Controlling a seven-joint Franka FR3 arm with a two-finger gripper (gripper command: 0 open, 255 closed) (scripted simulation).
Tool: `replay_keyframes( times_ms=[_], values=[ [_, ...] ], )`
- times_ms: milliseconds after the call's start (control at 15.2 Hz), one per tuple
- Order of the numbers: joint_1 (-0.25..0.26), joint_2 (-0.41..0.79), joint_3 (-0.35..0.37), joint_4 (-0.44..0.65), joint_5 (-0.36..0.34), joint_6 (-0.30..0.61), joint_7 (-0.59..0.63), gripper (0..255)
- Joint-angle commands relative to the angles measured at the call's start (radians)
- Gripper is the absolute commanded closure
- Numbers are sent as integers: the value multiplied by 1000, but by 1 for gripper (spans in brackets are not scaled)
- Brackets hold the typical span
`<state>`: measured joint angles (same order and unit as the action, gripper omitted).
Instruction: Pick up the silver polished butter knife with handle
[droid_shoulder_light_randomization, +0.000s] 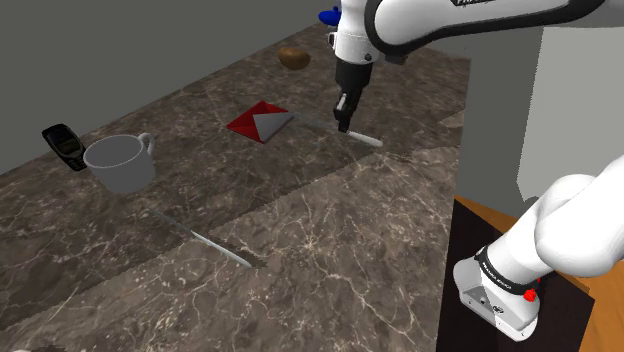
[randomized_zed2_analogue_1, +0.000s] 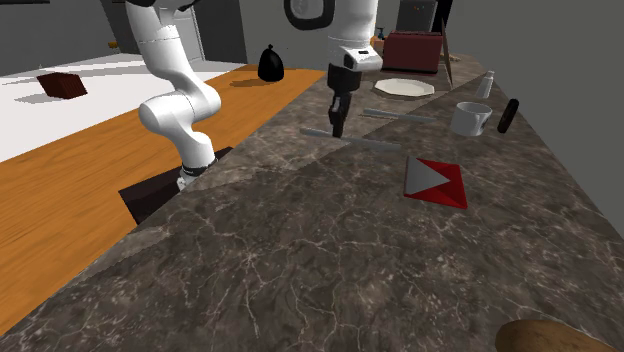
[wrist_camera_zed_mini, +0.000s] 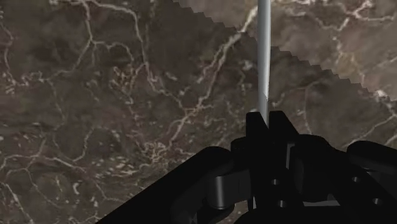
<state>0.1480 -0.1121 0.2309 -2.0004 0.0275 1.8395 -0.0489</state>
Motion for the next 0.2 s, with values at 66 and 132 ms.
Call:
replay_keyframes(
  times_ms=[66, 132],
  values=[
    [0, -5, 0, 22, 1, -27, 0, 255],
    [0, -5, 0, 22, 1, -27, 0, 255]
  ],
)
